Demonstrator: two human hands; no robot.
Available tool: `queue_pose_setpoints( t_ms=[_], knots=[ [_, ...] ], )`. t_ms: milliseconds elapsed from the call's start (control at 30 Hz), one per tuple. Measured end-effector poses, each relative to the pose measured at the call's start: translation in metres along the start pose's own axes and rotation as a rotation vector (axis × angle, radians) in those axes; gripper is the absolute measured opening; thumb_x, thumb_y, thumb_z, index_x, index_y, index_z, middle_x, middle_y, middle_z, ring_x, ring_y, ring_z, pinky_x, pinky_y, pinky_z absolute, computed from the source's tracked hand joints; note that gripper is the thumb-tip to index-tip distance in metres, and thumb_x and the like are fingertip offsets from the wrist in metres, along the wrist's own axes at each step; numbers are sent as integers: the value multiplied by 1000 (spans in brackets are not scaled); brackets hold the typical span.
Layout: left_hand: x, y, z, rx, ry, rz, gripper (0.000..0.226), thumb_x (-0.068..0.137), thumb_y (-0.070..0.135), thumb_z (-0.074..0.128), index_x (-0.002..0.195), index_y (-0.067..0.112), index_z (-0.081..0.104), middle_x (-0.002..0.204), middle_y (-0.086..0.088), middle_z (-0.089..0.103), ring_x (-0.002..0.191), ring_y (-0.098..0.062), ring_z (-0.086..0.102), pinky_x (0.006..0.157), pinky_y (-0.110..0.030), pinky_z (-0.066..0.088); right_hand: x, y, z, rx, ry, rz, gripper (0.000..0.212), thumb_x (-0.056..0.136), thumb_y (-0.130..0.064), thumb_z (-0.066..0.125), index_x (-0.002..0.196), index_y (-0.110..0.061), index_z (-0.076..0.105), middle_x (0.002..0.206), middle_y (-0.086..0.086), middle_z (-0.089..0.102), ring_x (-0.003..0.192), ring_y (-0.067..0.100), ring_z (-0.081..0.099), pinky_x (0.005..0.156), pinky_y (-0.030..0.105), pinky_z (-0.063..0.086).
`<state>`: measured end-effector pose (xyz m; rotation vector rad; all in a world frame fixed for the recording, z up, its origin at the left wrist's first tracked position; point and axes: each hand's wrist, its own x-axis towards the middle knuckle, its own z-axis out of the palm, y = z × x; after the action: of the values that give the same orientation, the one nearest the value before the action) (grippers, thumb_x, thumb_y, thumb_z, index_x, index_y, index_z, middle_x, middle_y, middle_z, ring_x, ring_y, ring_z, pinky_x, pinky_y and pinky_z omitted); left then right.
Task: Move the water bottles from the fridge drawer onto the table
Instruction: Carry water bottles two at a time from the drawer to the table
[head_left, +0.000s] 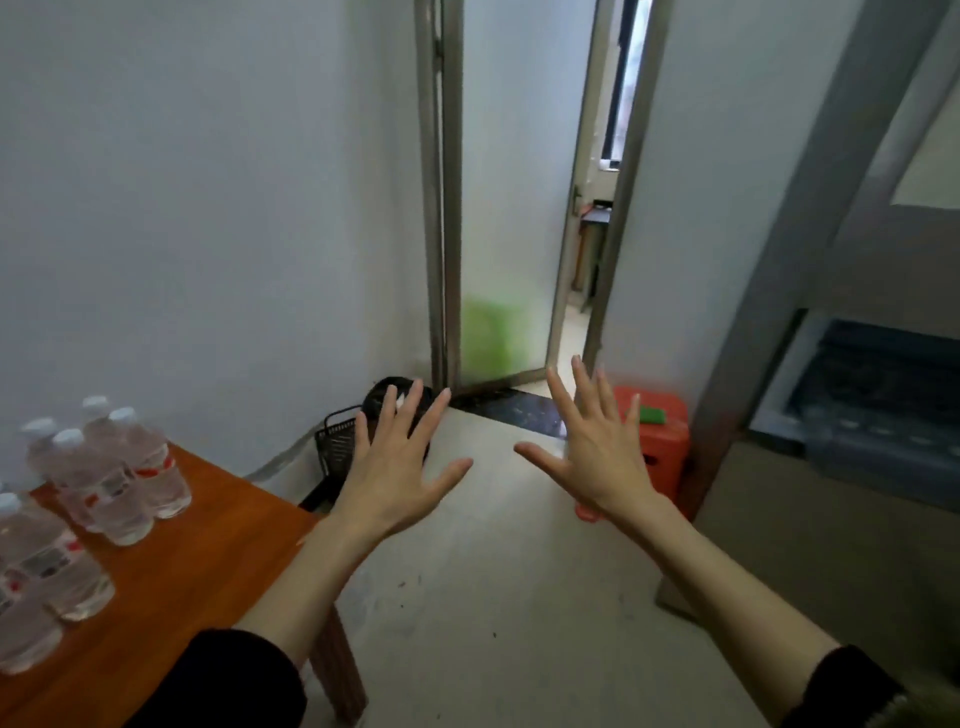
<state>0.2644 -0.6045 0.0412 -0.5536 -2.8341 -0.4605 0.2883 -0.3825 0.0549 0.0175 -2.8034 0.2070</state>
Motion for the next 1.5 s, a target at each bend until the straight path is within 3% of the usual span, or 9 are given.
queue_pose_setpoints(
  t_ms=[133,333,500,733,1033,1233,1500],
  knots=[
    [0,73,23,-52,-38,126,85,69,76,12,145,41,-3,157,7,-10,143,-17,-17,115,-49,-8,-40,69,-19,-8,26,132,90,79,-75,35,145,-38,-13,156,-3,-20,143,23,-19,110,57,-9],
    [16,204,71,-119,-64,273,83,71,76,12,145,41,-3,157,8,-9,143,-17,-16,115,-50,-6,-99,176,-50,13,38,276,93,79,-71,42,146,-36,-13,155,-3,-21,141,19,-22,110,58,-11],
    [43,327,116,-170,-113,342,73,87,64,34,145,40,-4,157,9,-12,143,-18,-17,116,-51,-7,-136,286,-83,-21,22,411,91,79,-72,37,146,-35,-12,156,-2,-21,143,20,-21,112,59,-8],
    [73,452,161,-189,-153,406,72,86,63,33,143,43,-6,156,9,-15,140,-15,-24,111,-43,-15,-166,412,-108,-78,-5,502,86,82,-72,33,145,-37,-14,156,-2,-20,143,21,-21,112,57,-9],
    [144,523,223,-147,-206,463,70,87,64,28,144,43,-5,155,11,-14,140,-15,-22,111,-46,-15,-142,517,-97,-54,-44,550,82,84,-70,32,146,-38,-11,156,-2,-20,142,17,-22,113,53,-12],
    [210,546,281,-167,-262,448,70,87,64,28,145,41,-4,155,12,-14,136,-10,-24,114,-47,-12,-94,587,-73,12,-74,578,78,86,-68,31,147,-37,-5,157,-3,-17,143,14,-20,113,50,-14],
    [307,575,330,-225,-321,427,63,93,57,27,146,40,-2,156,10,-12,142,-14,-20,115,-47,-10,-19,666,-43,9,-162,585,69,92,-61,29,149,-34,2,158,-3,-11,144,14,-15,113,47,-14]
  ],
)
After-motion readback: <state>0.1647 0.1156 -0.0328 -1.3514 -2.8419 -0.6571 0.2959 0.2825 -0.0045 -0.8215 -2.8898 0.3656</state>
